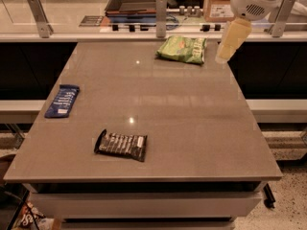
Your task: Move green jalapeno chip bag near rxbar blueberry
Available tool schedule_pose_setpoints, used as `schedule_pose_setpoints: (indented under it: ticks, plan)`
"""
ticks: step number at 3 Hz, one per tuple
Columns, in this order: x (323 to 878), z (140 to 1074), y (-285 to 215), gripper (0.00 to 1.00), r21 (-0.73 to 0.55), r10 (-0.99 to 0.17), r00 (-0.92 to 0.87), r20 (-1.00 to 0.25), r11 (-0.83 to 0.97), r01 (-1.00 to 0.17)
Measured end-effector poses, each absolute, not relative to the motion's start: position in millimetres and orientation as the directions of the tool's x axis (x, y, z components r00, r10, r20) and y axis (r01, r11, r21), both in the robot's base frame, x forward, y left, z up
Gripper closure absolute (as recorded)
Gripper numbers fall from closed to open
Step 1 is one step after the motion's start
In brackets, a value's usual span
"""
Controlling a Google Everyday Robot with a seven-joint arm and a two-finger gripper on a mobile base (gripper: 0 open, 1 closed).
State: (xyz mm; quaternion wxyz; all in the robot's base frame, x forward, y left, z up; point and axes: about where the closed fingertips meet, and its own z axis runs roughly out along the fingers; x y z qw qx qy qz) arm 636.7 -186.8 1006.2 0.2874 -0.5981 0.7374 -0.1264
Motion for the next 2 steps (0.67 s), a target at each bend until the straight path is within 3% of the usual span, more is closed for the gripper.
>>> schedule_pose_setpoints:
  ticks: [2]
  plan:
    - [687,978,-184,0.0,-0.533,-0.959,-0.128,-0.252,0.248,-0.809]
